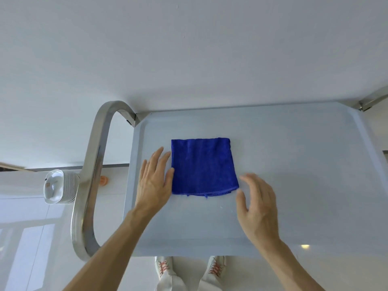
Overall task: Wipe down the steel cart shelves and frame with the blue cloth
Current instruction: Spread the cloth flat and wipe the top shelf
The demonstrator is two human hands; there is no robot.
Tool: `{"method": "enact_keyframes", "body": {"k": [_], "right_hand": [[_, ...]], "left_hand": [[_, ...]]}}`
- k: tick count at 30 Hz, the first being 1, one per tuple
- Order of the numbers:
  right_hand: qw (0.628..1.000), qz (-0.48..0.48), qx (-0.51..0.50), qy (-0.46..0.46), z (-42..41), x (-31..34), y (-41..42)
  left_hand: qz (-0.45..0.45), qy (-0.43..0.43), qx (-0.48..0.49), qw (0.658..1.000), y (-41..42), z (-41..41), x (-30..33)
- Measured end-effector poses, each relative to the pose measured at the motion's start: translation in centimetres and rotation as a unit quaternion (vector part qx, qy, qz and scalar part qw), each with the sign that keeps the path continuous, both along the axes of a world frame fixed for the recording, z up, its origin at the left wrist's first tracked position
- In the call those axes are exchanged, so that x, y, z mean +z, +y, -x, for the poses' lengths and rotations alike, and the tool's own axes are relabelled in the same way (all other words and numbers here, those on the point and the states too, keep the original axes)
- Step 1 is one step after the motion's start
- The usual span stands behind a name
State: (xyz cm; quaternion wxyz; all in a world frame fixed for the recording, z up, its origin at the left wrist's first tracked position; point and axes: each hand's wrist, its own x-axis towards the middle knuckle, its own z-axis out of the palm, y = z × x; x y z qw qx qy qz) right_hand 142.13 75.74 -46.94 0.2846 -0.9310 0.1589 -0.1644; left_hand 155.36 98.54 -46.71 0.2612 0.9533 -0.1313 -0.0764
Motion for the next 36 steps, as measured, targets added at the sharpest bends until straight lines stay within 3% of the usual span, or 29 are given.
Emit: {"method": "enact_keyframes", "body": {"k": [4, 8, 11, 15, 22, 28, 33, 36], "right_hand": [[0.993, 0.009, 0.117, -0.013, -6.5, 1.6, 3.0], [0.965, 0.112, 0.191, 0.14, -10.6, -0.1, 5.3], [0.954, 0.181, 0.192, 0.139, -10.3, -1.9, 4.7], [0.963, 0.196, 0.137, 0.123, -9.6, -2.9, 1.2], [0.958, 0.207, 0.002, 0.196, -12.6, -2.5, -7.5], [0.956, 0.171, -0.09, 0.221, -20.1, -2.5, -3.1], [0.962, 0.203, 0.102, 0.148, -16.7, -2.8, 2.4], [0.959, 0.196, 0.158, 0.133, -11.1, -3.3, 2.2]], "left_hand": [[0.027, -0.007, 0.028, 0.999, 0.3, -0.1, -0.8], [0.02, -0.033, 0.011, 0.999, -0.5, -1.8, -1.3], [-0.02, -0.008, -0.018, 1.0, -1.3, -3.0, -1.8], [-0.089, -0.034, -0.026, 0.995, -1.3, -2.7, -2.7], [-0.142, -0.067, -0.028, 0.987, -1.9, -2.3, -3.6], [-0.162, -0.08, -0.023, 0.983, -1.8, -2.8, -4.0], [-0.175, -0.064, -0.032, 0.982, -1.7, -2.9, -3.9], [-0.179, -0.062, -0.031, 0.981, -1.6, -2.8, -3.7]]}}
